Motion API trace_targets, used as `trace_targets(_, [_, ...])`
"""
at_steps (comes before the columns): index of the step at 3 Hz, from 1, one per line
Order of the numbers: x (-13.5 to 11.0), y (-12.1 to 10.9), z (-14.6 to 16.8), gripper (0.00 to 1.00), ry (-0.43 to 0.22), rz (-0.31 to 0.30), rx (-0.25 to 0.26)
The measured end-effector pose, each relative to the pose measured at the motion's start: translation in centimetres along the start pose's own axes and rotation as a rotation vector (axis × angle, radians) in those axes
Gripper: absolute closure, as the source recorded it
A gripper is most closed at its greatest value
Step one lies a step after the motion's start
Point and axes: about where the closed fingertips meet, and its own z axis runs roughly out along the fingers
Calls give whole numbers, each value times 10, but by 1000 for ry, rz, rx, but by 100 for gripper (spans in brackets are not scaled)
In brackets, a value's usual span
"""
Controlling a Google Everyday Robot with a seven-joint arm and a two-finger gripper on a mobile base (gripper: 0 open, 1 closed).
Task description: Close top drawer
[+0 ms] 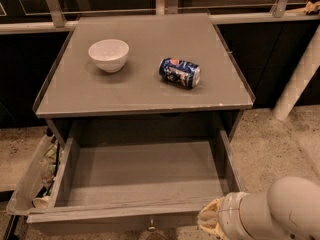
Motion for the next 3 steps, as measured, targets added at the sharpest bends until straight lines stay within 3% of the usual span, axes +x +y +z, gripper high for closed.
trace_targets(2, [0,-5,3,12,-34,1,2])
trace_targets(3, [-2,-7,5,14,-45,0,6])
